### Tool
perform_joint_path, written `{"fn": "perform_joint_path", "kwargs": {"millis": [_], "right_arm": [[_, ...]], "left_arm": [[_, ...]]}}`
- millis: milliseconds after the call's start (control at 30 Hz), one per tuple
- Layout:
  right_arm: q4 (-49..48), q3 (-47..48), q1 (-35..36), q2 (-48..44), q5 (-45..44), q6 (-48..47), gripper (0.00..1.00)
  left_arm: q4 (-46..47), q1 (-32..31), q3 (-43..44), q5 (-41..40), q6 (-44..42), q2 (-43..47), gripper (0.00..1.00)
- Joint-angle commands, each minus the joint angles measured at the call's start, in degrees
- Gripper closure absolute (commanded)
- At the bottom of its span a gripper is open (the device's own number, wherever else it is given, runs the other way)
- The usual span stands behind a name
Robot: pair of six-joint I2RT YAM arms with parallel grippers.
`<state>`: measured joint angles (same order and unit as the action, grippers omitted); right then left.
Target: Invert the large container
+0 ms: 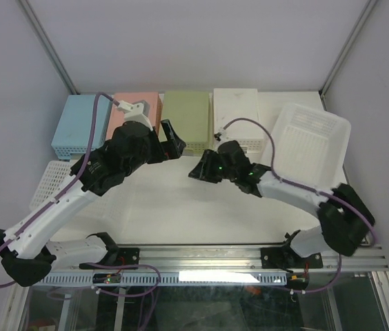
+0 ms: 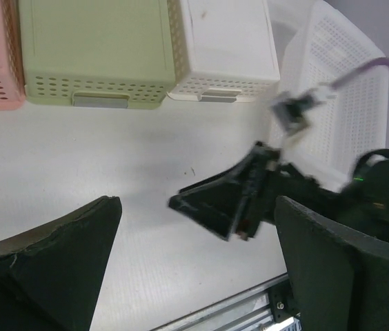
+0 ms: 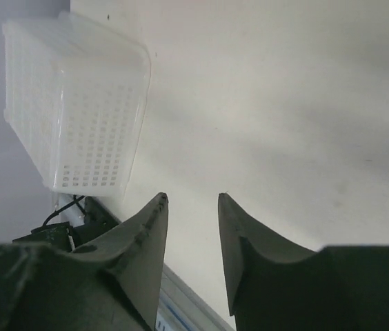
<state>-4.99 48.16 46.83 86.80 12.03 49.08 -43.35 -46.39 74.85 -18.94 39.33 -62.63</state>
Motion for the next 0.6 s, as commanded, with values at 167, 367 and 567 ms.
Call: {"fn": "perform_joint_path", "kwargs": {"millis": [167, 367, 567], "right_arm": [[35.32, 1.97, -12.33, -31.66, -35.92, -18.14, 0.29], [39.43, 9.43, -26.02, -27.02, -37.06, -21.90, 0.20], [39.43, 17.52, -31.24, -11.05, -34.39, -24.53, 0.22]], "left_arm": [[8.67, 0.87, -1.87, 5.38, -1.43, -4.26, 0.01], [11.09, 0.95, -2.28, 8.50, -1.45, -6.82, 0.01], [12.01, 0.86, -3.31, 10.06, -1.21, -6.95, 0.01]]}}
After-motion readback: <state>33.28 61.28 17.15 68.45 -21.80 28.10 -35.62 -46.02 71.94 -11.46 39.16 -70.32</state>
